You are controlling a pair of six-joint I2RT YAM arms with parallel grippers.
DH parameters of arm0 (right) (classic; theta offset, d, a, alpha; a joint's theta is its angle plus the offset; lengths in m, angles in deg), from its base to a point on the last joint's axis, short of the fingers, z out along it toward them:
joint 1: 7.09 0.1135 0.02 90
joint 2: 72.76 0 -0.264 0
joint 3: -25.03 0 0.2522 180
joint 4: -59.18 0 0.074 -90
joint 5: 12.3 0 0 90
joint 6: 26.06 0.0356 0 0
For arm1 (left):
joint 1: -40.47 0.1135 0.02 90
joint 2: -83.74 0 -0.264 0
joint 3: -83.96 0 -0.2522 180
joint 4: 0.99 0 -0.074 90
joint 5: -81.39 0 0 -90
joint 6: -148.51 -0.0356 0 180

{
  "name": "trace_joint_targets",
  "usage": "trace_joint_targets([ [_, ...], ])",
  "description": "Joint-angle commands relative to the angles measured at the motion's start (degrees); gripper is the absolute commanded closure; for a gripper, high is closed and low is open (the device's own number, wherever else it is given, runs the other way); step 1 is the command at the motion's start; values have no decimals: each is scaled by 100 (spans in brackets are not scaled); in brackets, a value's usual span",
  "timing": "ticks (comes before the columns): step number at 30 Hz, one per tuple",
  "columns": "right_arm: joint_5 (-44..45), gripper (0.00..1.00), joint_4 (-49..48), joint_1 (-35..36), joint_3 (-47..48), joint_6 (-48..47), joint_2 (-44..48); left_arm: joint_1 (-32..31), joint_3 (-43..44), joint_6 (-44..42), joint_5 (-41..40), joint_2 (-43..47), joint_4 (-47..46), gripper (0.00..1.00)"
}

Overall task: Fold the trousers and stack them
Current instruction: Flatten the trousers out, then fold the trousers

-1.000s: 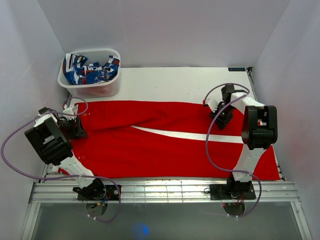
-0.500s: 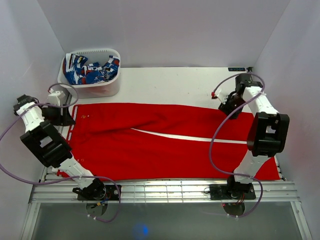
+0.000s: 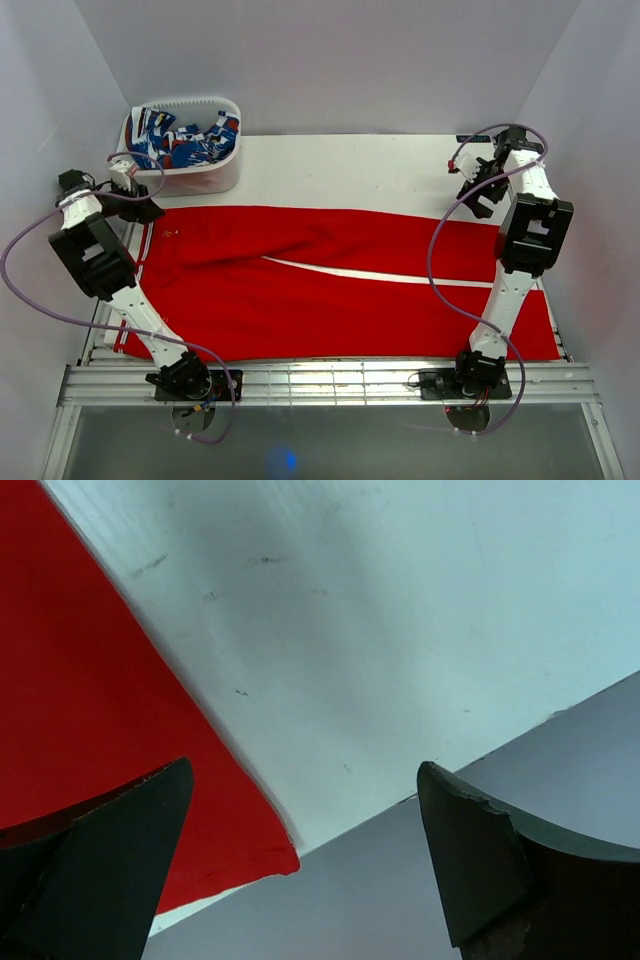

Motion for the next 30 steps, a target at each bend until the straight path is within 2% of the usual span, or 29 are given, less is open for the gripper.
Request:
trace_joint_targets([
  [1,-229,2,247,-207,380,-259,-45,-70,-114,1097,280,-5,-1861,16],
  [3,-264,2,247,-321,397,-382,-150,-105,-228,1415,174,-128,-2712,16],
  [8,-423,1,247,-523,432,-620,-335,-184,-97,1583,-178,-550,-3200,16],
  [14,-370,2,247,-708,433,-910,-537,-202,281,1207,-309,-1051,-2455,17],
  [23,-247,4,361,-805,55,-1191,-555,-123,-149,389,-354,-982,-1241,19],
  [27,-300,4,414,-831,-77,-1297,-467,-114,-500,266,-555,-815,-1118,31],
  [28,-317,4,431,-831,-86,-1349,-458,-114,-536,222,-625,-814,-1056,38],
  [30,-352,4,484,-840,-51,-1376,-432,-88,-545,90,-696,-814,-855,41],
])
